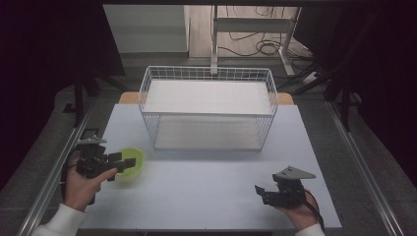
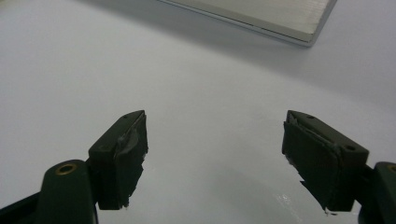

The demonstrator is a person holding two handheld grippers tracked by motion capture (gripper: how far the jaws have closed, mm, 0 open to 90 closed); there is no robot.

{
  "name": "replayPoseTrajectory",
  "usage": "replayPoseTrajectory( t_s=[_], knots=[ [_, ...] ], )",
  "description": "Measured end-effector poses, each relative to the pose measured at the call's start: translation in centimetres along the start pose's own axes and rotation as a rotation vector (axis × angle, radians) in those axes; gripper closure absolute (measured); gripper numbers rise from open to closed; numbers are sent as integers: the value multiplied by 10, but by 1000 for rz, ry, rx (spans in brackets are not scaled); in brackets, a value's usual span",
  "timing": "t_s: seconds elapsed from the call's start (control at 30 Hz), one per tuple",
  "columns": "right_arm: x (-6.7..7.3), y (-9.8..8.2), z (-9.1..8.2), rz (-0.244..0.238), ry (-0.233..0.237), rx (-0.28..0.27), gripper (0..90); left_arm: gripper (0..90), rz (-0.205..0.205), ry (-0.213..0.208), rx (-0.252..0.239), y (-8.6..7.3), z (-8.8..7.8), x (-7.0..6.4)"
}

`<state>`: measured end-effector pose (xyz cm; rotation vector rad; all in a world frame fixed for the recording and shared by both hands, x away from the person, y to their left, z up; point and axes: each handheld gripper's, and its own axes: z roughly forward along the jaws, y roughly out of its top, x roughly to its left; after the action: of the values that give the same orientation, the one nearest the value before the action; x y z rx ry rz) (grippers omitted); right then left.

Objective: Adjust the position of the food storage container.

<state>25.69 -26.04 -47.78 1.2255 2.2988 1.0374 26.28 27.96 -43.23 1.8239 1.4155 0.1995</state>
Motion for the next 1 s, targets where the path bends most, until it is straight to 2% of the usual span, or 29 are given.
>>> replayPoseTrajectory(
  t_s=[0.03,0.07,0.1,0.23,0.4,0.47,0.67,0.77,1.0],
  knots=[
    [0,0,0,0,0,0,225,321,0,0,0,0,0,0],
    [0,0,0,1,0,3,225,325,-15,14,-1,0,-2,7],
    [0,0,0,1,0,3,225,329,-15,14,-1,0,-2,7],
    [0,0,0,-2,-5,8,227,345,-52,42,1,-2,-5,21],
    [-1,0,-1,7,-12,6,228,373,-58,61,3,-1,-8,28],
    [0,0,-1,5,-13,6,229,383,-61,84,7,0,-9,33],
    [1,-1,3,-13,-13,20,233,441,-108,117,19,-4,-3,54],
    [2,-1,5,-15,-11,26,233,465,-118,131,27,-5,-1,60],
    [1,-2,5,-6,-22,29,234,676,-146,176,41,-11,-2,80]
  ],
)
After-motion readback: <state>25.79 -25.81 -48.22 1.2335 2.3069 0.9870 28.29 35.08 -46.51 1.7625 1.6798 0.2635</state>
